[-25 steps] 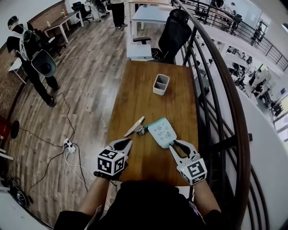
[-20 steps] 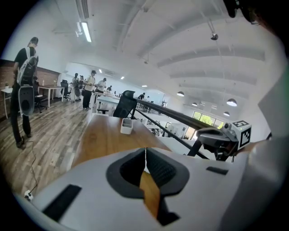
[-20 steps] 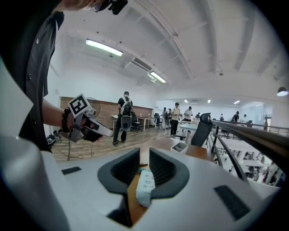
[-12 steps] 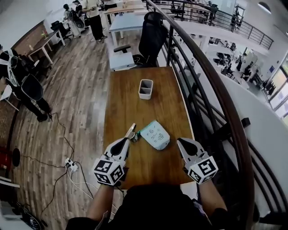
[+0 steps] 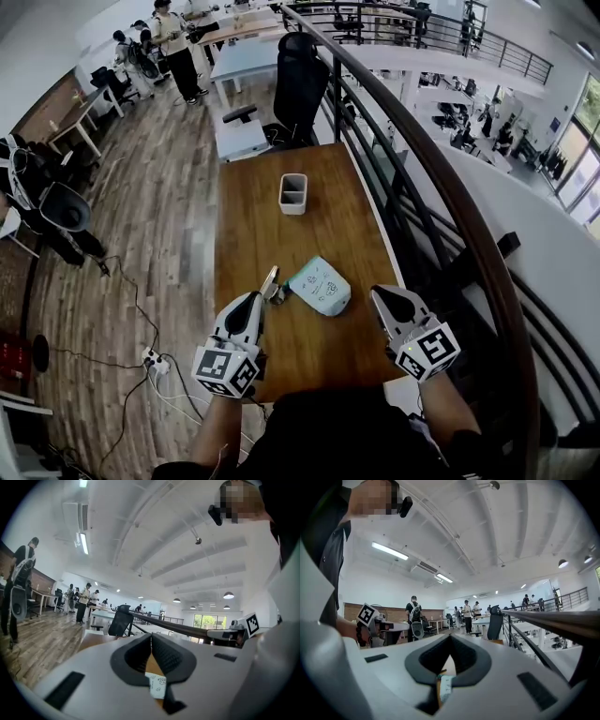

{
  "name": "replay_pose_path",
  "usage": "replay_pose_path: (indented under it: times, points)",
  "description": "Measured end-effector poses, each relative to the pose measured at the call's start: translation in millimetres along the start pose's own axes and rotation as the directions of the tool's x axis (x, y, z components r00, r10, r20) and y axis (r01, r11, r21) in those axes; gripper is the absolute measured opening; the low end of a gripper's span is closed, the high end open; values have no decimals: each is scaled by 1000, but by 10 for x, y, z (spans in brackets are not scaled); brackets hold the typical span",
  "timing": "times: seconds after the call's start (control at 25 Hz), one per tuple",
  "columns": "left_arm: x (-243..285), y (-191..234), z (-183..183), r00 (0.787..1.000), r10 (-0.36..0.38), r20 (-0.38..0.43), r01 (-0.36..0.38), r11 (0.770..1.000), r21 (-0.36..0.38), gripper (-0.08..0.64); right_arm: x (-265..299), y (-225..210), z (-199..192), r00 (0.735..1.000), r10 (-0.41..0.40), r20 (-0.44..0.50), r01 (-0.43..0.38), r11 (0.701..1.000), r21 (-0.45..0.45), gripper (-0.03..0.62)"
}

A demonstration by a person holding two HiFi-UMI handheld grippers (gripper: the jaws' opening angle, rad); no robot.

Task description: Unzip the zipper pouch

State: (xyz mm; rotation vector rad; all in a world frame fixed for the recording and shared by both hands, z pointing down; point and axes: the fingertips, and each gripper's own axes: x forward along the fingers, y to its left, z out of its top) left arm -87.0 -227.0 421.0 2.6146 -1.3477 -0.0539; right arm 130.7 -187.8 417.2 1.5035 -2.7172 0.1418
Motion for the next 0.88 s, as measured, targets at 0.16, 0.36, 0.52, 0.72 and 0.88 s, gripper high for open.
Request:
replay_pose_path:
  times: [0.16, 0.36, 0.52, 0.72, 0.88]
  points:
    - [-25, -44, 60, 1000, 1, 11, -1, 1000, -4, 15, -14, 12, 55, 1000, 8, 0, -8, 1000, -6, -6]
    - [-66, -30, 83, 1000, 12, 19, -12, 1000, 3, 15, -6, 27, 59, 1000, 17, -6, -17, 1000, -14, -6]
    - [-109, -9, 89, 1000, 24, 17, -24, 1000, 3, 15, -9, 24, 66, 1000, 21, -10, -21, 1000, -15, -6]
    - [-136, 20, 72, 999, 34, 16, -34, 999, -2, 15, 27, 3, 38, 1000, 21, -20, -21, 1000, -17, -6]
    - [-165, -10, 23, 999, 33, 13, -33, 999, -4, 15, 21, 25, -13, 999, 31, -29, -32, 999, -23, -6]
